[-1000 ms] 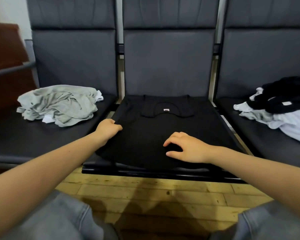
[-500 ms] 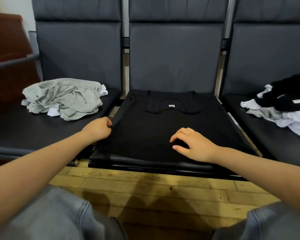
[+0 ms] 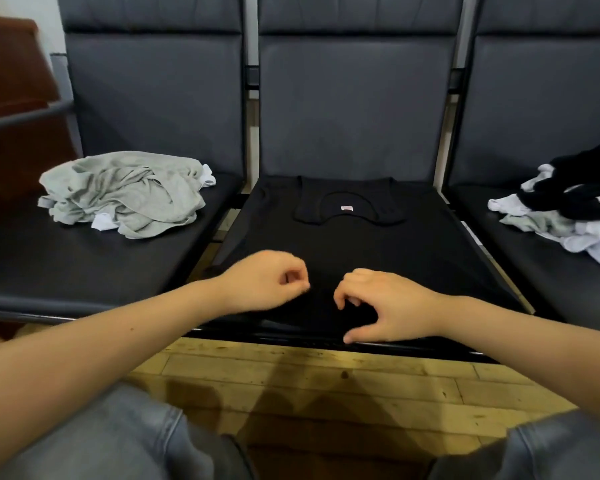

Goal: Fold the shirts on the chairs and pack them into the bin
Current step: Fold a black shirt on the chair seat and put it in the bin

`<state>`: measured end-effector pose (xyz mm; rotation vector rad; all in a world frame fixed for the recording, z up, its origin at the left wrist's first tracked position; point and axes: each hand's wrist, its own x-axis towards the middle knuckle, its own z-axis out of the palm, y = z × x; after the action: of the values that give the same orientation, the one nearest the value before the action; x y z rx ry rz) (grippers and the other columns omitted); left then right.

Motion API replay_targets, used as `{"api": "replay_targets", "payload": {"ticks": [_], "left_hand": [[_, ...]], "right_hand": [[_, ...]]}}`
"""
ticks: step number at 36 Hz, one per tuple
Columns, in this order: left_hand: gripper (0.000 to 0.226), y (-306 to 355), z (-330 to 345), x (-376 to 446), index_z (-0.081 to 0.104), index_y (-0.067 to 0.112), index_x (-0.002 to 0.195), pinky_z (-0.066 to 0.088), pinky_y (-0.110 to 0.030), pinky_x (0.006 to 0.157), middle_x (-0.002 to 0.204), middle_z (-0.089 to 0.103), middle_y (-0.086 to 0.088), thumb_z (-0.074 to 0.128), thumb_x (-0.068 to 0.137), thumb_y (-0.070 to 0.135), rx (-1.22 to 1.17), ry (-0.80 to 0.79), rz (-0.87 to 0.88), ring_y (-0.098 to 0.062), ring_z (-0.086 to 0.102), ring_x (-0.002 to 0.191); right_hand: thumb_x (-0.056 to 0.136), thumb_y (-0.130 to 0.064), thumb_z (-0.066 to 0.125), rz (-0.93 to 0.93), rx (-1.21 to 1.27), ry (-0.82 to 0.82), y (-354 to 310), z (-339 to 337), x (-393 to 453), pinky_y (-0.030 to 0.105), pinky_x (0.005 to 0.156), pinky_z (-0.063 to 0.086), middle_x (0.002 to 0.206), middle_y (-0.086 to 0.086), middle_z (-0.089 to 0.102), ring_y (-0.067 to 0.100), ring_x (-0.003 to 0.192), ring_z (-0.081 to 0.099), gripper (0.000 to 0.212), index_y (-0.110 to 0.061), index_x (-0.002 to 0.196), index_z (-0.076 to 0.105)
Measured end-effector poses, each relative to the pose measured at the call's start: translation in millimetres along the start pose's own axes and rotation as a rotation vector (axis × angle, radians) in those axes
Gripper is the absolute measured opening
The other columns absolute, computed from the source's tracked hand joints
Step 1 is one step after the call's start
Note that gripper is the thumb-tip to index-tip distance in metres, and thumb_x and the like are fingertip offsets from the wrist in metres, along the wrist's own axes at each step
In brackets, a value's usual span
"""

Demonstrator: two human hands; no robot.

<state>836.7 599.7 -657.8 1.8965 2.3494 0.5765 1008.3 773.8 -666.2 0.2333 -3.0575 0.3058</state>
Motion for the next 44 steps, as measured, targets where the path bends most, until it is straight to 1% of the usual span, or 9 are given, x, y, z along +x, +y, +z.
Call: {"api": "replay_targets", "payload": {"ticks": [6,12,15,19,23,26,32,38,44], "left_hand": [[0.047,8.2,8.0,-1.3,0.056,0.031,0.104,0.043,-0.025,0.078,0.096,0.050,0.015,0.056,0.077,0.070,0.129,-0.138,0.106,-0.002,0.045,0.094],[0.021,-7.5,11.2,12.9,0.059,0.023,0.109,0.041,-0.026,0.080,0.091,0.055,0.015,0.065,0.089,0.028,-0.006,-0.049,0.006,-0.008,0.055,0.090],[0.011,-18.2,10.0,21.4,0.064,0.021,0.101,0.045,-0.026,0.081,0.087,0.064,0.011,0.063,0.092,0.017,-0.170,0.006,-0.118,-0.007,0.061,0.086],[0.013,-31.2,3.5,31.2,0.069,0.014,0.098,0.042,-0.024,0.085,0.091,0.068,0.004,0.057,0.096,0.020,-0.214,0.041,-0.203,-0.009,0.061,0.091],[0.035,-39.8,-3.3,39.9,0.057,0.005,0.070,0.034,-0.019,0.059,0.061,0.049,0.001,0.056,0.097,0.028,-0.212,0.084,-0.304,0.002,0.043,0.055],[0.048,-42.6,-7.6,46.2,0.034,0.014,0.058,0.026,-0.022,0.049,0.053,0.032,0.004,0.055,0.097,0.033,-0.263,0.128,-0.381,-0.005,0.032,0.044],[0.044,-48.0,-7.0,52.8,0.050,0.002,0.071,0.032,-0.031,0.065,0.068,0.044,-0.009,0.050,0.099,0.036,-0.323,0.113,-0.414,-0.015,0.039,0.064],[0.015,-61.1,-2.2,58.3,0.068,0.016,0.098,0.043,-0.025,0.081,0.090,0.068,0.000,0.057,0.096,0.025,-0.179,0.059,-0.355,-0.012,0.060,0.086],[0.023,-74.0,-3.1,62.5,0.066,0.021,0.104,0.041,-0.017,0.069,0.083,0.061,0.005,0.056,0.092,0.005,-0.099,0.118,-0.314,-0.001,0.052,0.067]], "right_hand": [[0.092,-0.027,0.064,0.128,0.235,0.070,12.5,0.7,7.0,0.018,0.068,0.044,0.079,-0.011,0.059,0.001,0.070,0.054,0.006,-0.022,0.092,0.064],[0.096,-0.019,0.057,0.460,0.685,-0.022,31.2,-11.9,19.0,0.018,0.064,0.038,0.069,-0.010,0.054,0.003,0.062,0.045,0.010,-0.023,0.088,0.062],[0.098,-0.026,0.053,0.497,0.635,-0.006,37.5,-11.6,24.2,0.023,0.076,0.041,0.084,-0.008,0.059,0.004,0.075,0.050,0.011,-0.026,0.093,0.063],[0.089,-0.038,0.066,0.466,0.637,0.024,36.8,-15.4,28.9,0.015,0.068,0.044,0.079,-0.006,0.064,-0.001,0.066,0.056,0.021,-0.018,0.096,0.064],[0.090,-0.028,0.067,0.456,0.487,0.045,46.4,-25.6,29.4,0.028,0.088,0.049,0.096,0.000,0.072,0.013,0.088,0.067,0.011,-0.019,0.094,0.066],[0.093,-0.029,0.063,0.503,0.450,0.063,58.4,-36.1,23.1,0.025,0.078,0.046,0.083,-0.001,0.069,0.008,0.073,0.059,0.013,-0.017,0.090,0.069],[0.093,-0.032,0.062,0.666,0.531,0.132,93.2,-40.8,5.6,0.032,0.077,0.046,0.082,0.017,0.066,0.016,0.074,0.057,0.029,-0.004,0.089,0.070],[0.092,-0.033,0.064,0.668,0.329,0.138,105.8,-19.6,5.3,0.021,0.066,0.040,0.070,-0.003,0.060,0.005,0.064,0.051,0.024,-0.012,0.081,0.068],[0.088,-0.037,0.066,0.607,0.095,0.229,105.3,-17.0,1.1,0.028,0.067,0.041,0.075,-0.010,0.059,0.003,0.067,0.053,0.021,-0.025,0.093,0.050]]}}
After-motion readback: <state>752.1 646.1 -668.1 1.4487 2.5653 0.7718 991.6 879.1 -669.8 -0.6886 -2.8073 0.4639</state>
